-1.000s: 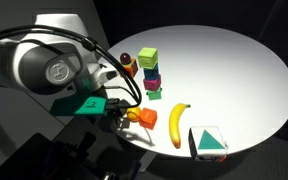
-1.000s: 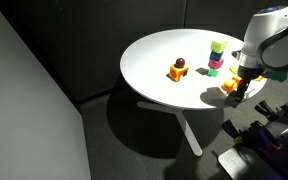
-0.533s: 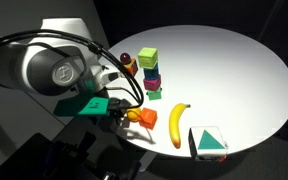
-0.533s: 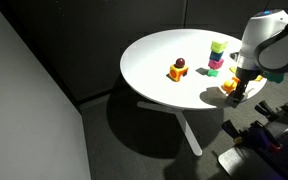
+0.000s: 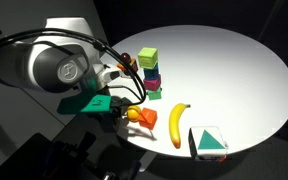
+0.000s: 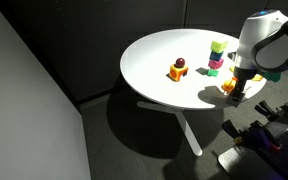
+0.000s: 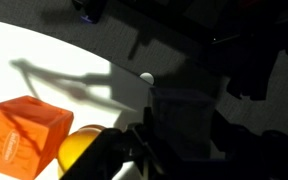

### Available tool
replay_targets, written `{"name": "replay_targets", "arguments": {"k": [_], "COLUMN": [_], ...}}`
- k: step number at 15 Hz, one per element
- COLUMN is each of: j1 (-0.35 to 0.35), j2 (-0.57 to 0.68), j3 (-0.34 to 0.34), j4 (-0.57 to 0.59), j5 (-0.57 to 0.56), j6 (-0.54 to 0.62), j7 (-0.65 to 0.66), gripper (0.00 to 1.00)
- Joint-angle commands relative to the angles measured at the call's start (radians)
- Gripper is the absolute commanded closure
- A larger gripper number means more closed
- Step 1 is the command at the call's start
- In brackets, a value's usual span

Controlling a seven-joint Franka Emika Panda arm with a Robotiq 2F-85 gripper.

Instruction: Put the grey block on the yellow block

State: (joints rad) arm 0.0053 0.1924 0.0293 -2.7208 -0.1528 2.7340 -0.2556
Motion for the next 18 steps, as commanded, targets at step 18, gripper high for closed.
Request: {"name": "replay_targets", "arguments": {"k": [18], "j1": [-0.006], "j2": [-0.278], "j3": [-0.018], "j4": [0.059], "j5": [-0.046], "j6": [-0.323], "j7": [-0.015], "gripper": [0.69]}}
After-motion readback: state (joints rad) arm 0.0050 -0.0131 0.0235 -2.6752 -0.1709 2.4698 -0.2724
